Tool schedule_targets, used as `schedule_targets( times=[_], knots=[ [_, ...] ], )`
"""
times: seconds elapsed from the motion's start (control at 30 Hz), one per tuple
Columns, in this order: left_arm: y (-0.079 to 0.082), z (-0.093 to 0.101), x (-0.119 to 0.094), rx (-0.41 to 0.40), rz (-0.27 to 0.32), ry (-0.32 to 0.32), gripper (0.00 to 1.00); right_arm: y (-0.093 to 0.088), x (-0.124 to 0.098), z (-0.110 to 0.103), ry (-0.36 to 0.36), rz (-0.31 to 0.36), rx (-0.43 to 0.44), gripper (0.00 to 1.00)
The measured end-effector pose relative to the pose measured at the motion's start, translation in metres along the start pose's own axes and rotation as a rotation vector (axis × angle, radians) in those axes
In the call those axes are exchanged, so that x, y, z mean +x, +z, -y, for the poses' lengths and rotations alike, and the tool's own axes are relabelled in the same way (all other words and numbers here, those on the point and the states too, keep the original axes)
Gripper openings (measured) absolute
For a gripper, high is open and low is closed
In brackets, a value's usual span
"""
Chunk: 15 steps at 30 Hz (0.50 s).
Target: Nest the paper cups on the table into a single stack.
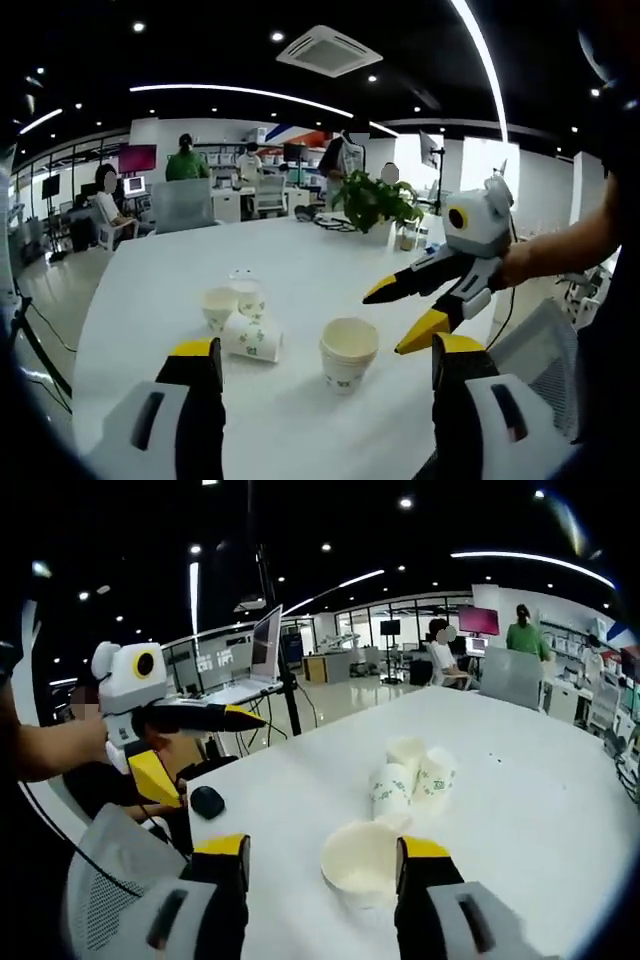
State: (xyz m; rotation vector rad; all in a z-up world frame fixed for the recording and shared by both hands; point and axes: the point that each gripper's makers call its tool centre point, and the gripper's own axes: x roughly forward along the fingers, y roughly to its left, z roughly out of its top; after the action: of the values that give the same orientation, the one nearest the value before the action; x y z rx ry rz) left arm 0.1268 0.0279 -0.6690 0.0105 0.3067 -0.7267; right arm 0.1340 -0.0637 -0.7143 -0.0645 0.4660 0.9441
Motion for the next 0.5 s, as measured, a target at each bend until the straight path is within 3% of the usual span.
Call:
schedule_targets(
  times=[0.33, 0.5],
  knots=[
    [0.007, -0.026, 0.014, -0.011, 0.016, 0.068, 0.87, 0.0, -0.022, -0.002, -0.032, 0.059, 0.047, 0.8],
    [0.008, -0.037, 0.024, 0.006, -0.001, 0.068, 0.85, -0.012, -0.028, -0.002, -0.052, 0.061, 0.045, 0.84]
  ],
)
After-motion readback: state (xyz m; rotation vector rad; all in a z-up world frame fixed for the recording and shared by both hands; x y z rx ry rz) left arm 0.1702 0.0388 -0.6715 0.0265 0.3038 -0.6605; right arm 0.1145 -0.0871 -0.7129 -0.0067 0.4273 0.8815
